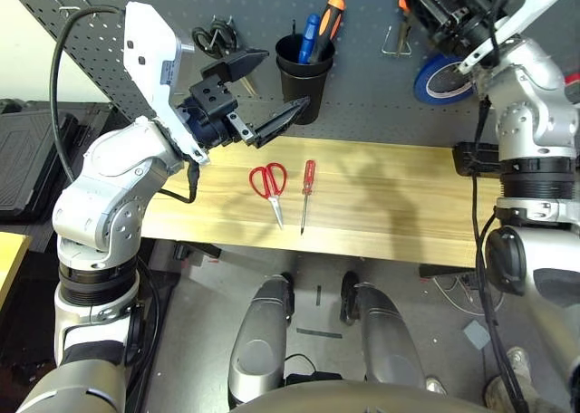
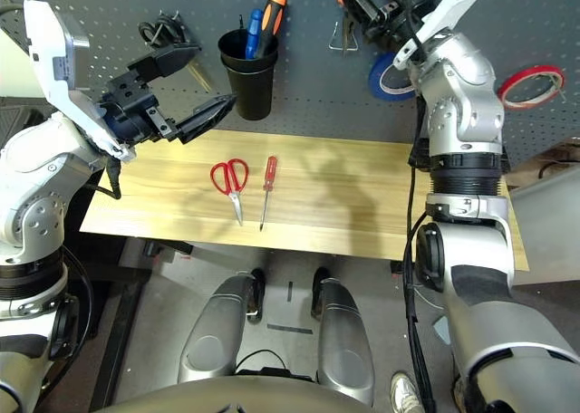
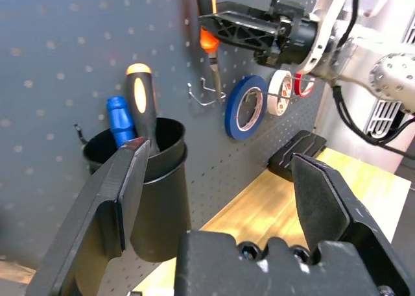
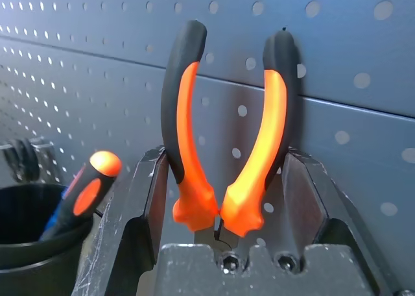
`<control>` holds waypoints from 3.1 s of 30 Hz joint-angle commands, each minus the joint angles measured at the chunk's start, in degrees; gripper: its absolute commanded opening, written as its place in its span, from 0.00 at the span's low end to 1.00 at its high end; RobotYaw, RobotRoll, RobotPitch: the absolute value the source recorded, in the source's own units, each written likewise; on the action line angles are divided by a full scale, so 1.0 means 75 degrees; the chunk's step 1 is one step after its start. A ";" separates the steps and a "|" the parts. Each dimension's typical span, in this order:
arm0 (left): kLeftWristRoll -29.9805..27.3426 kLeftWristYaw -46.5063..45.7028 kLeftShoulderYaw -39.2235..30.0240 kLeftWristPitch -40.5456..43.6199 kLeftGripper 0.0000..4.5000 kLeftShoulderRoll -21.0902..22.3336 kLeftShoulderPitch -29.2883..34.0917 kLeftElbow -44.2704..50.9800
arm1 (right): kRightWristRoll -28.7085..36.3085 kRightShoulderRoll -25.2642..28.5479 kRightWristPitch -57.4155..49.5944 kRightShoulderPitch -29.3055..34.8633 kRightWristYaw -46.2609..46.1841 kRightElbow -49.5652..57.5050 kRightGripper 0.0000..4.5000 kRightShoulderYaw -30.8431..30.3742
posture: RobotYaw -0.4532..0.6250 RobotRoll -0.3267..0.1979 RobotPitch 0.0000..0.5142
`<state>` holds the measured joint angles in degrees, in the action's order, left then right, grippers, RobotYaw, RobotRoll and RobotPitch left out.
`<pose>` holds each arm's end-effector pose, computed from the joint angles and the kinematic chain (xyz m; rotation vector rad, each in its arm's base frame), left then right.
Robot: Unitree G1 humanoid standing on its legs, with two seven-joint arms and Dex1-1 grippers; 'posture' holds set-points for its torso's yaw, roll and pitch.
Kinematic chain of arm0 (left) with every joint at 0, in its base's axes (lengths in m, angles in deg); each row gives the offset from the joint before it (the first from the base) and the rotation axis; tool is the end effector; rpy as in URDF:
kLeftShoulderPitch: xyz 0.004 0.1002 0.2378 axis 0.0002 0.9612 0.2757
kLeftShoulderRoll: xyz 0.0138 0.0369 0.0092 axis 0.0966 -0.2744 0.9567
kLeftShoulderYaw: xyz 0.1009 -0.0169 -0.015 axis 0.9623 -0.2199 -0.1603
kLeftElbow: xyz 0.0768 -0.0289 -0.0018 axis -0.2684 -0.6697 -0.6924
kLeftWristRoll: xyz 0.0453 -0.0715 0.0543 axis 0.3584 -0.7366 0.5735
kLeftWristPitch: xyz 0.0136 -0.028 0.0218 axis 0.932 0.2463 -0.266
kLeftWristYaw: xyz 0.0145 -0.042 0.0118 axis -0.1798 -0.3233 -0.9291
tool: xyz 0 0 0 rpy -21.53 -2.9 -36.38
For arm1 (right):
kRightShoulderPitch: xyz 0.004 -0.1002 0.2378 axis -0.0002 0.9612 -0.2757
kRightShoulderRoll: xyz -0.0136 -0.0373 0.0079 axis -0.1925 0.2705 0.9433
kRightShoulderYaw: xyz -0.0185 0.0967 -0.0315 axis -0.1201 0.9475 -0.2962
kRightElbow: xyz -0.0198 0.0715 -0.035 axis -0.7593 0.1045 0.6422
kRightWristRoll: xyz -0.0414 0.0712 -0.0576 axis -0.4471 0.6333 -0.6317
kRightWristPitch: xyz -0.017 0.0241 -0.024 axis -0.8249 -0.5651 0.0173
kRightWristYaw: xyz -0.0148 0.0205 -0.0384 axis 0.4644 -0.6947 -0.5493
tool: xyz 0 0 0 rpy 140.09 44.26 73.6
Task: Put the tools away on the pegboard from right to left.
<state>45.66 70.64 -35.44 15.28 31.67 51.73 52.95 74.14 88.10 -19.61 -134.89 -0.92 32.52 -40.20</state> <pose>0.2334 0.1863 0.2491 0.2794 -0.3362 -0.8736 0.3339 -0.2033 0.2548 -0.0482 -0.5701 0.5441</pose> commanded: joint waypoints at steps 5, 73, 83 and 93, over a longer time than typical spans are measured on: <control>0.0066 -0.0169 0.0060 0.0164 1.00 0.0143 0.0186 0.0238 | -0.0439 -0.0048 0.0693 -0.0019 -0.0222 -0.0680 0.64 -0.0110 | 0.65 0.62 0.48; 0.0303 -0.0123 0.0330 0.0196 1.00 0.0173 -0.0074 -0.0189 | -0.1130 -0.1094 0.4362 0.0215 -0.1648 -0.1218 0.64 -0.0341 | 0.64 0.62 0.53; 0.0556 -0.0307 0.0259 0.0151 1.00 0.0258 0.0089 -0.0422 | -0.1263 -0.1175 0.4326 0.0723 -0.1630 -0.1401 0.64 -0.0441 | 0.65 0.62 0.55; 0.1013 -0.0012 0.0368 -0.0399 1.00 0.0353 0.0085 -0.1209 | -0.1313 -0.1230 0.4308 0.0993 -0.1647 -0.1331 0.64 -0.0520 | 0.64 0.62 0.55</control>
<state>52.09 69.61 -33.57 13.29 33.72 51.61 44.53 64.64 79.11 11.63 -128.57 -13.17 21.05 -43.82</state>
